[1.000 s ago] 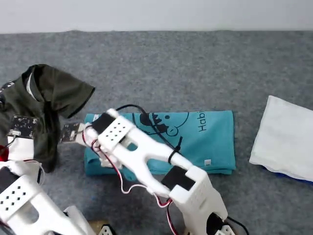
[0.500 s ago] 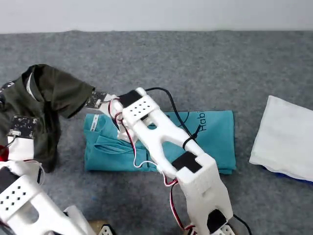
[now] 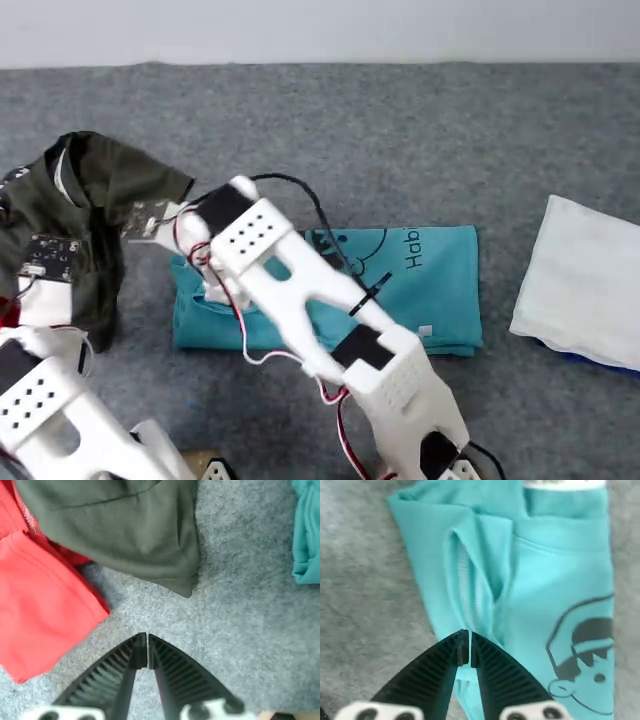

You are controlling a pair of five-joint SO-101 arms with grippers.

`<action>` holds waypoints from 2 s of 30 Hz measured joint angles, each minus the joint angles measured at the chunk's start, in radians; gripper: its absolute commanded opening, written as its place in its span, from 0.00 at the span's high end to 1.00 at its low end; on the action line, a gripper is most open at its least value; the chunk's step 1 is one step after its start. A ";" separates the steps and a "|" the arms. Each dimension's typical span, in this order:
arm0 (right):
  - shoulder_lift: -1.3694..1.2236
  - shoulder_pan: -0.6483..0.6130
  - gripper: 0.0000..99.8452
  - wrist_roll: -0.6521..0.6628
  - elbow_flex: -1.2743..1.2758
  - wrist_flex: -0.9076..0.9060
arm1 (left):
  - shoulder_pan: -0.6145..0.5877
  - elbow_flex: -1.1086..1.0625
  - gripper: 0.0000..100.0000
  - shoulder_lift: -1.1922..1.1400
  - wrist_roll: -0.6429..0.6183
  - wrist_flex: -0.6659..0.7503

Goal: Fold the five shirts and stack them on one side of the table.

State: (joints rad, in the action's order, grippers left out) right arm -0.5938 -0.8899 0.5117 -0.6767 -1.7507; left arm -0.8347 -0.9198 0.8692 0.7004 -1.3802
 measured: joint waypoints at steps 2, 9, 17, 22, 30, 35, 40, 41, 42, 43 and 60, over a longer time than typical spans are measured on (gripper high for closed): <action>-0.026 -0.037 0.99 -0.002 0.000 0.000 | 0.015 0.000 0.99 0.000 0.000 0.000; -0.183 -0.025 0.99 0.000 0.000 0.117 | 0.028 0.000 0.99 0.000 0.003 0.000; -0.221 0.123 0.99 -0.003 -0.029 0.201 | 0.028 0.000 0.99 0.000 0.003 0.000; -0.221 0.106 0.99 0.000 -0.130 0.094 | 0.028 0.000 0.99 0.000 0.003 0.000; -0.221 0.081 0.99 -0.008 -0.207 -0.003 | 0.028 0.000 0.99 0.000 0.003 0.000; -0.144 0.133 0.99 -0.157 -0.150 -0.003 | 0.028 0.000 0.99 0.003 0.003 0.000; 0.025 0.201 0.99 -0.241 -0.015 -0.003 | 0.028 0.000 0.99 0.003 -0.003 -0.006; 0.060 0.219 0.99 -0.247 0.015 -0.003 | 0.028 0.000 0.99 0.003 -0.023 -0.006; 0.097 0.236 0.99 -0.250 0.048 -0.003 | 0.028 0.000 0.99 0.003 -0.046 -0.006; 0.130 0.256 0.99 -0.253 0.080 -0.003 | 0.028 0.000 0.99 0.003 -0.074 -0.006; 0.512 0.750 0.73 -0.361 0.637 0.101 | 0.028 0.000 0.99 0.003 -0.270 -0.012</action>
State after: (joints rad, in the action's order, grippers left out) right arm -0.0813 -0.1396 0.1511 -0.0399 -1.6494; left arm -0.8071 -0.9198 0.8723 0.4304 -1.3924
